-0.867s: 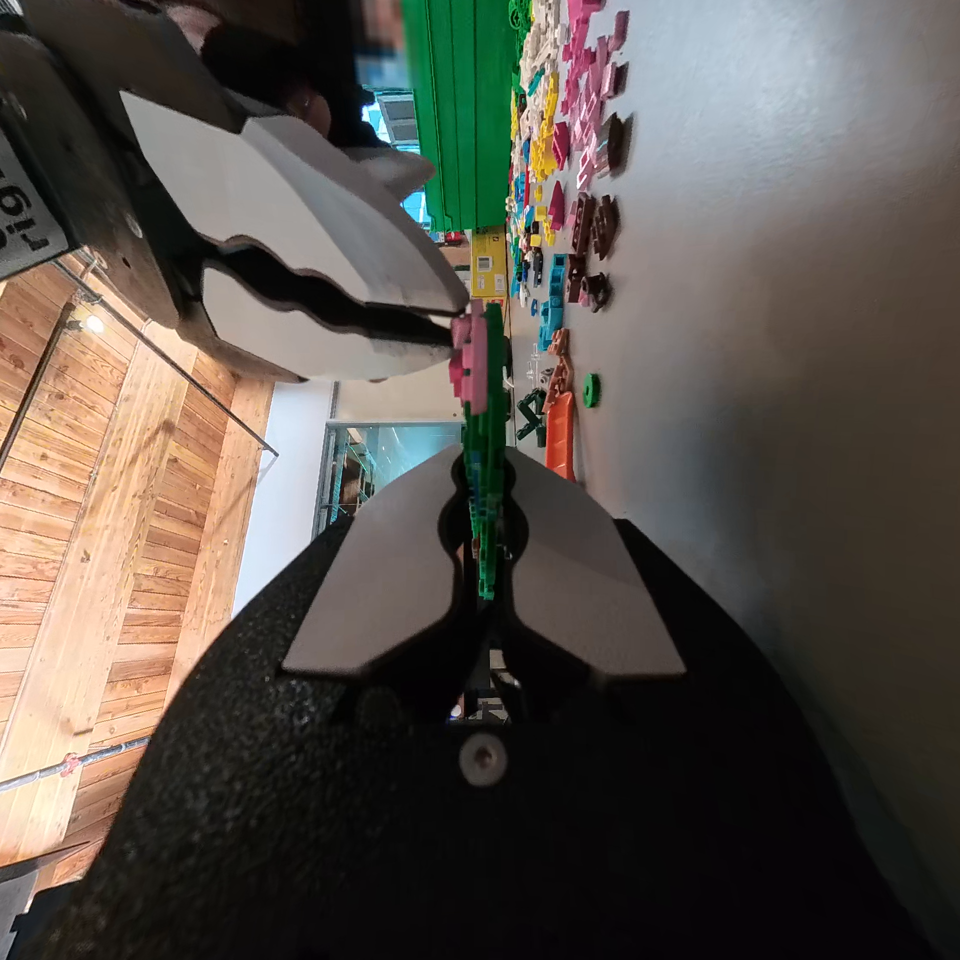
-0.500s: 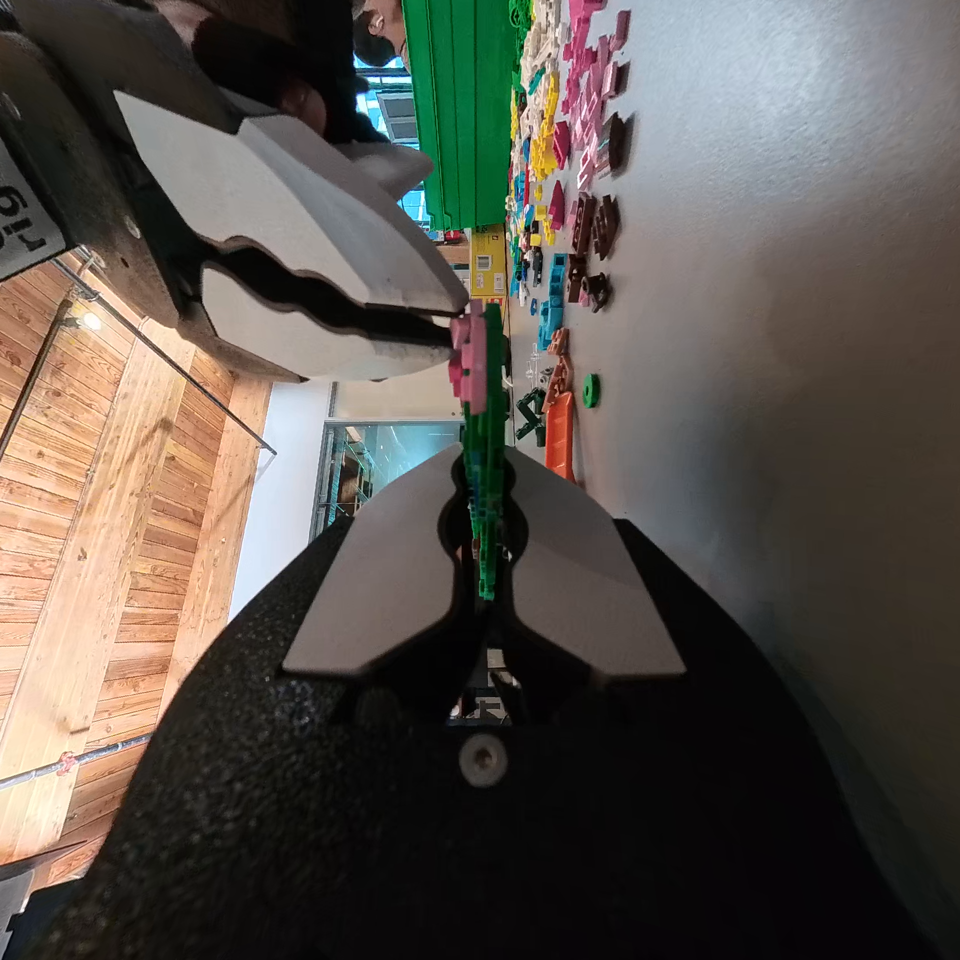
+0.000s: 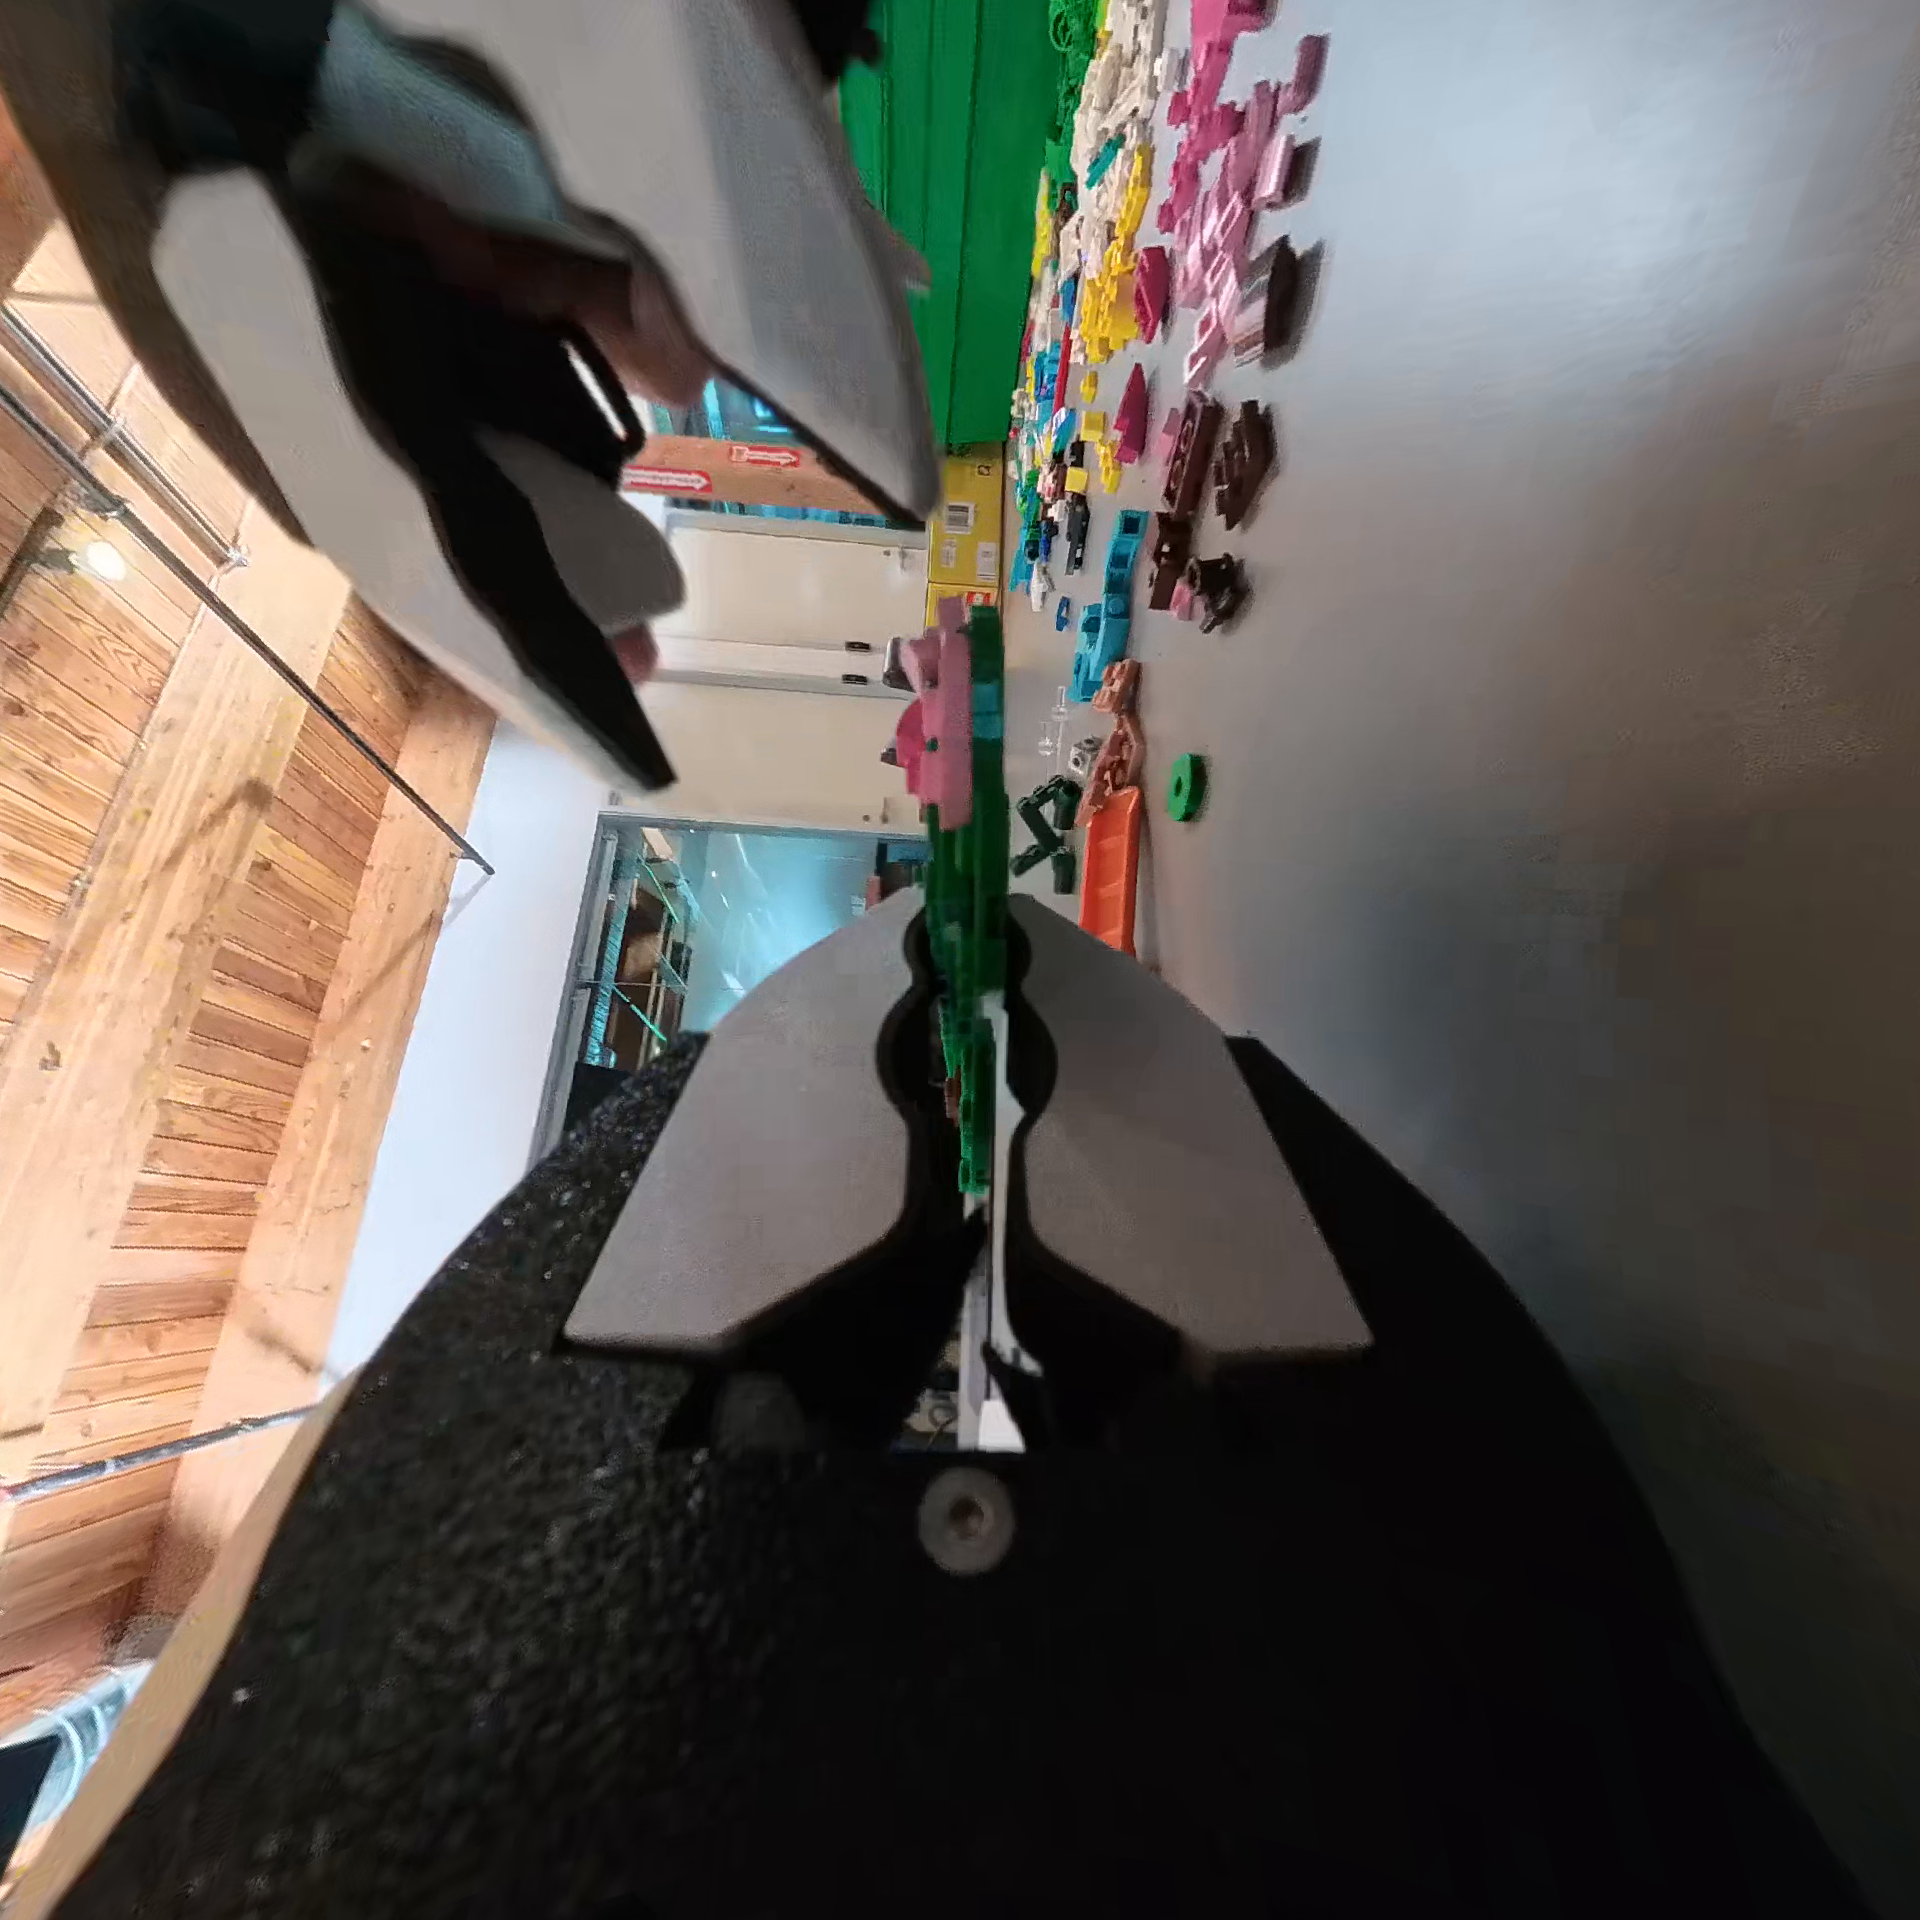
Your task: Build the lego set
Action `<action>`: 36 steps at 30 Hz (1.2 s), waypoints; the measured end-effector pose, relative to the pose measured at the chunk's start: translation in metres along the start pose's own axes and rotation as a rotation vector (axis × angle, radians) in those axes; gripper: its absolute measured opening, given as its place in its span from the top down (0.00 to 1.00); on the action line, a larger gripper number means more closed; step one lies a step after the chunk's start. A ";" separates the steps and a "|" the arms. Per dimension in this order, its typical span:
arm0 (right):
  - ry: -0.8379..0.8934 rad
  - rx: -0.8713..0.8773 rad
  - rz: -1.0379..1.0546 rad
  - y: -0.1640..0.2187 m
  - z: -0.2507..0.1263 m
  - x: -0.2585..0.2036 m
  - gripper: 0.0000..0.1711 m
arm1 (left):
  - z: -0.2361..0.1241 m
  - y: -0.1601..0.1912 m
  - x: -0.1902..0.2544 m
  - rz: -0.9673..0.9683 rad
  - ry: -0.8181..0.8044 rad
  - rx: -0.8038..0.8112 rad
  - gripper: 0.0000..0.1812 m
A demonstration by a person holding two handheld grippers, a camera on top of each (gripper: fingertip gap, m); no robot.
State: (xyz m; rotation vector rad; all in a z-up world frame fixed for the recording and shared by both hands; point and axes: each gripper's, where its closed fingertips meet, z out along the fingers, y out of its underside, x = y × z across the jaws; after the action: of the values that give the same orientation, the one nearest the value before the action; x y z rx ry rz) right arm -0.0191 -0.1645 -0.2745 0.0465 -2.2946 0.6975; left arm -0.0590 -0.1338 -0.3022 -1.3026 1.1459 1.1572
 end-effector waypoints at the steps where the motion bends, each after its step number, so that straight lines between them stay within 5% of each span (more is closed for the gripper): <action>1: 0.083 -0.017 -0.111 0.000 0.001 -0.001 0.72 | 0.000 0.000 0.000 -0.011 0.003 0.000 0.95; 5: 0.259 -0.060 -0.337 0.002 0.008 -0.011 0.73 | 0.000 0.000 -0.001 -0.062 0.011 0.005 0.95; 15: 0.419 -0.077 -0.421 0.002 0.014 -0.002 0.94 | 0.000 -0.001 -0.005 -0.129 0.012 0.011 0.95; 31: 0.460 -0.092 -0.332 0.003 0.015 0.005 0.95 | -0.001 0.004 -0.008 -0.161 0.004 -0.009 0.95; 33: 0.445 -0.062 -0.262 0.004 0.012 0.004 0.84 | 0.000 0.008 -0.007 -0.162 0.009 -0.024 0.95; 36: 0.433 -0.050 -0.144 0.012 -0.002 0.002 0.82 | 0.000 0.011 -0.003 -0.141 0.018 -0.035 0.95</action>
State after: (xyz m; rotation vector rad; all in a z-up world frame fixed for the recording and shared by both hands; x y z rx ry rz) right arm -0.0221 -0.1523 -0.2777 0.0338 -1.8718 0.5171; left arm -0.0706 -0.1338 -0.2998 -1.4002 1.0334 1.0688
